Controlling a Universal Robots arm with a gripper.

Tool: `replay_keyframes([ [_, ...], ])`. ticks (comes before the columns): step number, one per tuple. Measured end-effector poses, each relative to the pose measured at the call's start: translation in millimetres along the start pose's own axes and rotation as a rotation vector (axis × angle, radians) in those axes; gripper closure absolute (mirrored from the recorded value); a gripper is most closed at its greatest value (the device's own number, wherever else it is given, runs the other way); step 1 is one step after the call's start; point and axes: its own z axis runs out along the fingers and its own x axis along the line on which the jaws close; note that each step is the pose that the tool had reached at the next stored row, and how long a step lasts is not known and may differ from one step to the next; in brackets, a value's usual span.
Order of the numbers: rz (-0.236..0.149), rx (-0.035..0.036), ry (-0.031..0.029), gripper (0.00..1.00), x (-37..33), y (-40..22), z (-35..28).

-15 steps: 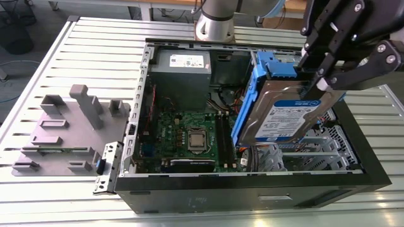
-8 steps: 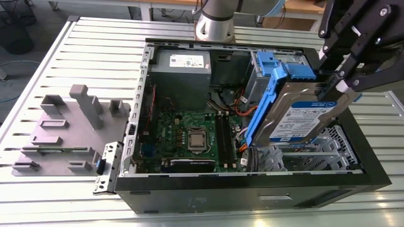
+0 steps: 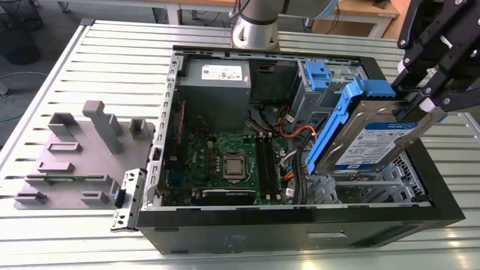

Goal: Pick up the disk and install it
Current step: 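Insert the disk into the insertion slot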

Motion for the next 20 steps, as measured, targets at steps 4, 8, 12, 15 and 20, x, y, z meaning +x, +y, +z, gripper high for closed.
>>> replay_keyframes([
  [4, 0.000, 0.0000, 0.0000, 0.65, -0.1, -6.9, 0.6],
  [8, 0.000, 0.0000, 0.0000, 0.65, -0.1, -13.7, 1.1],
  [12, 0.000, 0.0000, 0.0002, 0.65, -0.2, -16.4, 1.3],
  [15, 0.000, 0.0000, 0.0001, 0.65, -0.1, -16.9, 1.8],
  [20, 0.000, 0.0000, -0.0001, 0.65, 0.0, -20.8, 4.5],
])
